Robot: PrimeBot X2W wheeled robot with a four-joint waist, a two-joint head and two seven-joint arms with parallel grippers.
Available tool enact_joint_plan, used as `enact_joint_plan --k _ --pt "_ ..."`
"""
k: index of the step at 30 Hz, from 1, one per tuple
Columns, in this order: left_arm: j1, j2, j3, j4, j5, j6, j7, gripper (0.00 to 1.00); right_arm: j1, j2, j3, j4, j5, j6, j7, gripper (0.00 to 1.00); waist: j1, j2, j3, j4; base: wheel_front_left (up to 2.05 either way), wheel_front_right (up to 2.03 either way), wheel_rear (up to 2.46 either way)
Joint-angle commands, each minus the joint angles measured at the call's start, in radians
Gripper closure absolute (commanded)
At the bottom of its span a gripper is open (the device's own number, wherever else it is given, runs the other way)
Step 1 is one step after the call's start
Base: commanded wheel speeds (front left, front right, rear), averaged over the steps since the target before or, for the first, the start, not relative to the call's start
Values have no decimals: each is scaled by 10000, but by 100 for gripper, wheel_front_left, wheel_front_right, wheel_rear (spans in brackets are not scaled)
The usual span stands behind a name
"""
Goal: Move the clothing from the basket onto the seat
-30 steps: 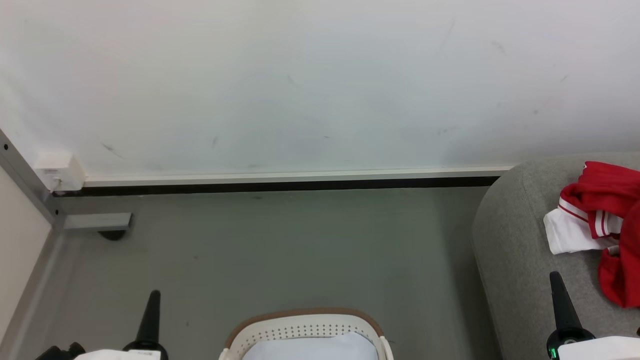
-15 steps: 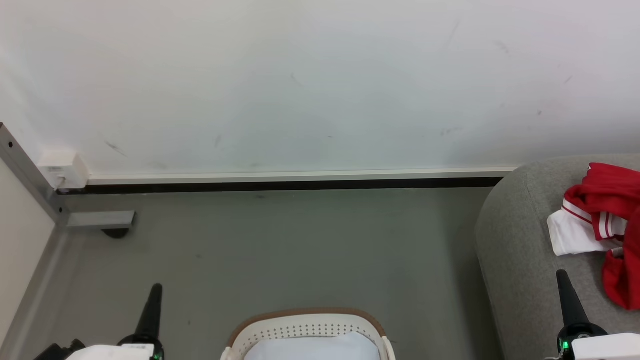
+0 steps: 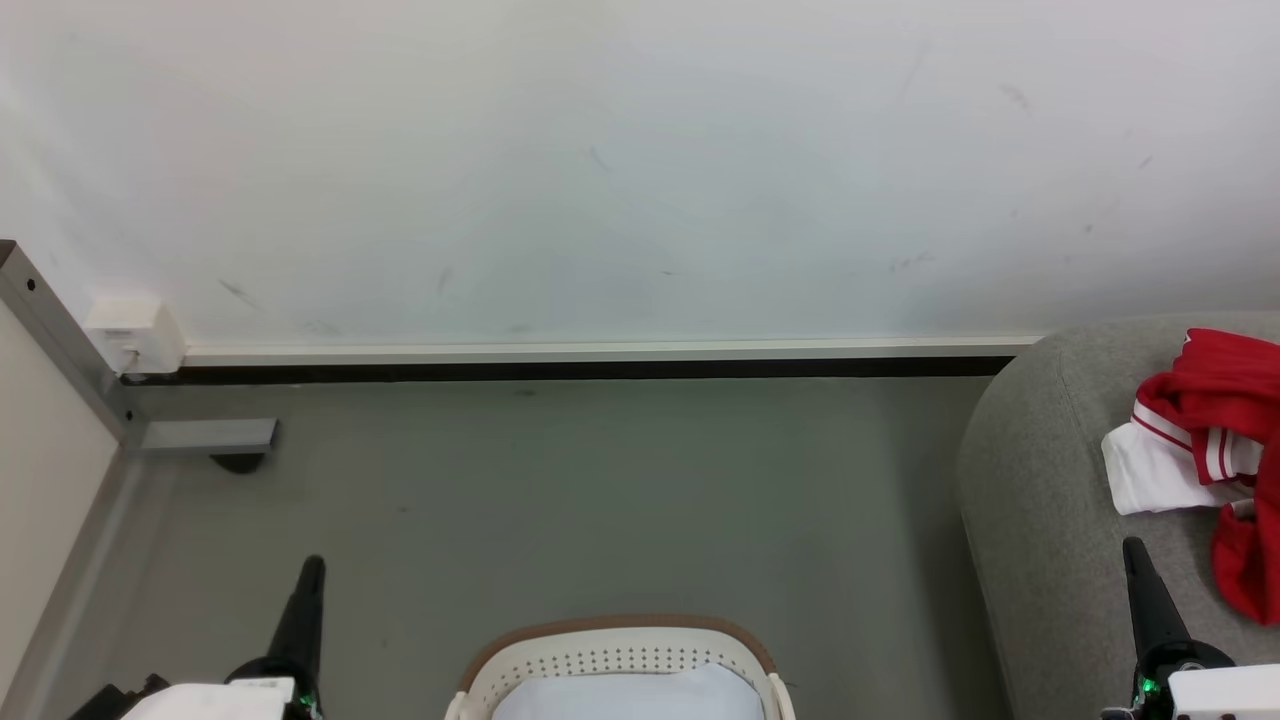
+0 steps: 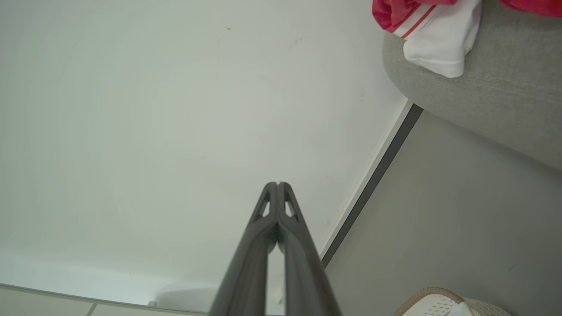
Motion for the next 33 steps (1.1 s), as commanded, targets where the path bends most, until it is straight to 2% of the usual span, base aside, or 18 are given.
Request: enact_joint_plan --k 1,24,33 --pt "-165 25 54 -21 -314 -74 96 100 -180 -29 -85 22 305 -16 84 100 0 0 0 12 0 0 0" --pt "-355 -7 129 40 -1824 -175 527 100 -275 14 -461 157 1749 -20 553 100 -1 0 6 155 0 0 0" --pt "-368 -10 133 44 -1966 -182 563 100 -293 39 -510 165 1861 -21 609 100 -1 0 6 170 0 0 0"
